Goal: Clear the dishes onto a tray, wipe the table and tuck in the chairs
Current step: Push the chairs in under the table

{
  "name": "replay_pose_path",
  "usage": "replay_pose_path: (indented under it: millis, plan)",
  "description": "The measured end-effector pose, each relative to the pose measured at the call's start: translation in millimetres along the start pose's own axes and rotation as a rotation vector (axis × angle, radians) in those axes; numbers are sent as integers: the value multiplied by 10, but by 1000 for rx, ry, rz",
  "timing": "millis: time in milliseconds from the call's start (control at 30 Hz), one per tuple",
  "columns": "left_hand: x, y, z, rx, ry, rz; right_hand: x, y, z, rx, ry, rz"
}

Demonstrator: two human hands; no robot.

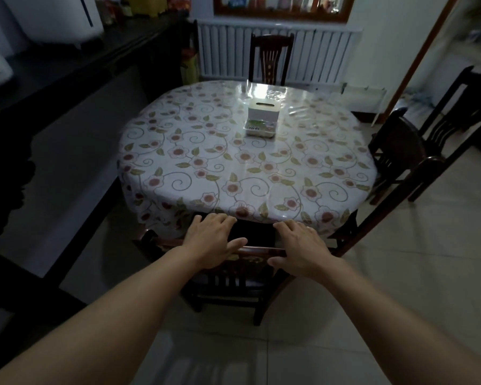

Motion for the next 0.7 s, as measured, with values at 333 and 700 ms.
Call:
replay_pose_path:
  millis: [333, 700]
  plan:
    - [-167, -257, 118, 17, -16, 36, -251, -216, -175, 62, -64, 39]
    - [-228, -996, 685, 143, 27, -58, -634, -931, -523, 269, -192, 81]
Point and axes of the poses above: each hand's wrist, its own z-axis towards the middle knuckle, its own x-axis out of the palm, y = z × x, the point moved 8 cm from there along z, towards the middle knuckle
